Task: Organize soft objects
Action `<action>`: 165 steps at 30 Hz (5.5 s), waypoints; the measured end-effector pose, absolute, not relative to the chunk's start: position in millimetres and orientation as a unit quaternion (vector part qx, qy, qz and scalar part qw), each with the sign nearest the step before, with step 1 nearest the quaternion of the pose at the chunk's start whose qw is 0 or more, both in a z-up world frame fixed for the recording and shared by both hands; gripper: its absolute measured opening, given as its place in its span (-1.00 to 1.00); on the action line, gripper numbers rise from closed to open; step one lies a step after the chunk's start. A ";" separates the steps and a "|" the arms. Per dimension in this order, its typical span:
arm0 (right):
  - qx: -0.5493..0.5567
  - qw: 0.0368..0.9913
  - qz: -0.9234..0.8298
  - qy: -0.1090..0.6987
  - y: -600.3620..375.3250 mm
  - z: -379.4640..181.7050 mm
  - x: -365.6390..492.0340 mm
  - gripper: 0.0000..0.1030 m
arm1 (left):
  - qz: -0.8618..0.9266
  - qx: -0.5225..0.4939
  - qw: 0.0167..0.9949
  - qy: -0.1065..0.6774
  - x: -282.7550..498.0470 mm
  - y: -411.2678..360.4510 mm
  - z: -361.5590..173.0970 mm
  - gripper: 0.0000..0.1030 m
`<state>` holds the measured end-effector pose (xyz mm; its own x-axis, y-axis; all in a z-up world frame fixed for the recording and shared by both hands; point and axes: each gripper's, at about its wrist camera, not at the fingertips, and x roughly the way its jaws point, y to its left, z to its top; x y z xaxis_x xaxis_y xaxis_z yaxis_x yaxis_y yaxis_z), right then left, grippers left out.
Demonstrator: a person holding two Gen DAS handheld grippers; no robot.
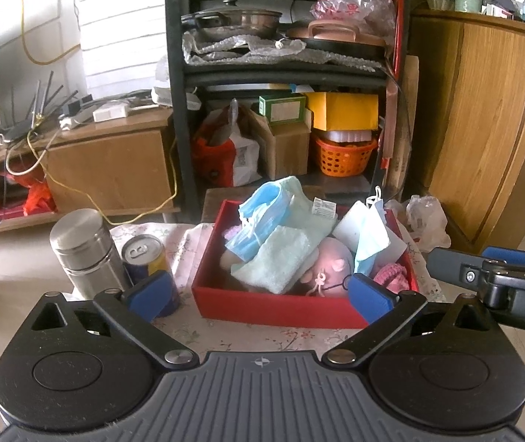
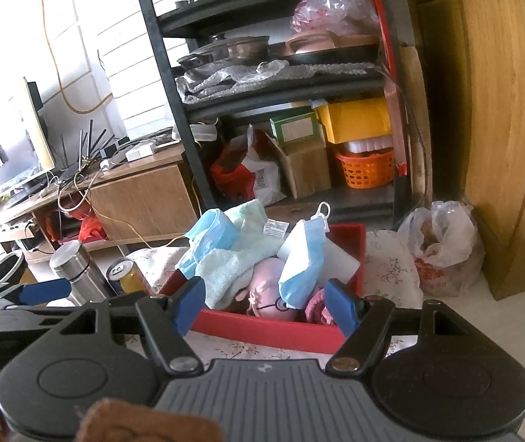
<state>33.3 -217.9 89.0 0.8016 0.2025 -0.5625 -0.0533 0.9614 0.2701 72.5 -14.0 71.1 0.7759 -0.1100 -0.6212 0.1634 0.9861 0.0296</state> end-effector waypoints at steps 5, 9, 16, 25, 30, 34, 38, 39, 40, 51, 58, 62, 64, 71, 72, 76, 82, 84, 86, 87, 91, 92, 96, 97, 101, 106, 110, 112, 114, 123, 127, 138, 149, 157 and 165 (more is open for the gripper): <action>0.120 0.943 0.070 0.303 -216.6 90.2 31.7 -0.16 | -0.076 0.031 0.941 0.328 72.7 -12.3 71.8 0.89; 0.122 0.944 0.070 0.300 -216.8 90.9 30.7 -0.16 | -0.077 0.024 0.940 0.331 73.4 -11.5 71.8 0.90; 0.120 0.944 0.071 0.300 -215.1 91.3 30.6 -0.16 | -0.068 0.032 0.944 0.322 72.6 -12.7 72.7 0.90; 0.110 0.947 0.067 0.296 -210.3 92.3 30.0 -0.16 | -0.063 0.030 0.946 0.318 72.7 -12.5 73.6 0.90; 0.106 0.947 0.059 0.298 -211.2 90.5 30.6 -0.16 | -0.061 0.031 0.946 0.317 72.2 -12.7 73.7 0.90; 0.102 0.947 0.056 0.300 -211.3 89.9 30.7 -0.16 | -0.059 0.030 0.947 0.316 72.2 -12.2 73.8 0.90; 0.097 0.947 0.052 0.303 -210.5 88.9 31.2 -0.16 | -0.055 0.028 0.948 0.313 71.8 -11.7 74.5 0.90; 0.095 0.947 0.050 0.304 -210.1 88.5 31.3 -0.16 | -0.056 0.026 0.948 0.313 71.8 -11.3 74.8 0.90; 0.093 0.947 0.047 0.305 -210.0 88.0 31.8 -0.16 | -0.056 0.026 0.948 0.312 71.8 -11.1 75.2 0.90; 0.095 0.946 0.042 0.306 -211.7 86.5 32.4 -0.15 | -0.050 0.043 0.951 0.302 69.4 -15.2 75.4 0.90; 0.097 0.946 0.038 0.307 -212.8 86.3 32.7 -0.15 | -0.048 0.047 0.952 0.299 69.1 -16.1 75.3 0.89; 0.098 0.946 0.040 0.306 -213.3 86.3 32.8 -0.15 | -0.047 0.047 0.952 0.298 69.1 -15.6 75.4 0.89; 0.097 0.946 0.039 0.305 -213.0 86.1 32.8 -0.15 | -0.047 0.047 0.952 0.298 69.8 -15.5 75.6 0.89; 0.098 0.946 0.039 0.305 -213.1 86.1 32.8 -0.15 | -0.047 0.046 0.953 0.297 69.4 -14.9 76.0 0.89; 0.099 0.946 0.039 0.305 -213.3 86.1 32.9 -0.15 | -0.046 0.047 0.953 0.295 69.0 -15.0 76.3 0.89; 0.105 0.946 0.040 0.304 -213.6 87.6 33.7 -0.15 | -0.049 0.041 0.954 0.293 68.6 -14.2 77.1 0.89; 0.121 0.947 0.046 0.292 -214.8 91.2 30.4 -0.15 | -0.072 -0.002 0.950 0.305 71.5 -4.9 77.7 0.89; 0.125 0.948 0.049 0.289 -214.8 92.7 29.8 -0.15 | -0.079 -0.013 0.948 0.307 72.1 -2.7 77.5 0.89; 0.126 0.949 0.050 0.286 -214.3 93.6 28.9 -0.14 | -0.081 -0.019 0.947 0.309 72.0 -1.9 78.3 0.89; 0.128 0.949 0.050 0.284 -214.6 93.8 28.7 -0.14 | -0.082 -0.022 0.947 0.311 71.9 -1.6 78.9 0.89; 0.133 0.950 0.050 0.276 -215.6 95.3 26.6 -0.14 | -0.089 -0.026 0.947 0.309 71.6 -2.0 81.0 0.88; 0.135 0.951 0.050 0.275 -216.5 95.5 25.9 -0.14 | -0.091 -0.027 0.946 0.309 71.4 -1.9 81.3 0.87; 0.145 0.951 0.052 0.268 -218.2 96.3 24.3 -0.14 | -0.101 -0.046 0.943 0.315 73.9 1.2 81.4 0.89; 0.148 0.951 0.054 0.267 -218.6 96.7 24.1 -0.14 | -0.101 -0.047 0.943 0.314 73.9 1.5 81.6 0.89; 0.148 0.952 0.056 0.263 -216.6 97.3 23.6 -0.13 | -0.100 -0.041 0.942 0.318 74.4 -0.7 80.6 0.89; 0.153 0.954 0.054 0.254 -217.7 98.2 21.7 -0.12 | -0.098 -0.029 0.945 0.311 71.9 -4.5 81.5 0.89; 0.163 0.953 0.052 0.250 -221.2 98.9 21.2 -0.09 | -0.096 -0.026 0.946 0.310 71.8 -5.4 81.1 0.89; 0.167 0.952 0.052 0.249 -222.4 99.1 21.2 -0.06 | -0.097 -0.028 0.946 0.309 71.3 -4.9 81.0 0.89; 0.169 0.953 0.051 0.248 -222.5 99.4 21.5 -0.05 | -0.096 -0.028 0.946 0.307 71.3 -4.8 81.0 0.89; 0.178 0.954 0.047 0.235 -226.0 100.9 18.2 -0.05 | -0.108 -0.025 0.945 0.308 70.5 -7.0 81.4 0.89; 0.180 0.955 0.046 0.230 -226.7 102.0 17.0 -0.04 | -0.106 -0.021 0.946 0.307 70.5 -7.8 80.9 0.89; 0.183 0.956 0.042 0.223 -228.8 101.7 14.5 -0.04 | -0.107 -0.007 0.946 0.305 69.8 -10.8 79.8 0.89; 0.193 0.958 0.037 0.210 -232.0 103.4 12.7 -0.03 | -0.125 0.002 0.946 0.299 67.3 -14.9 81.0 0.89; 0.201 0.957 0.033 0.204 -234.3 104.2 13.8 -0.02 | -0.121 0.014 0.947 0.296 65.7 -18.9 81.1 0.89; 0.201 0.956 0.034 0.208 -234.1 103.1 15.0 -0.02 | -0.111 0.001 0.953 0.283 64.6 -12.2 83.7 0.89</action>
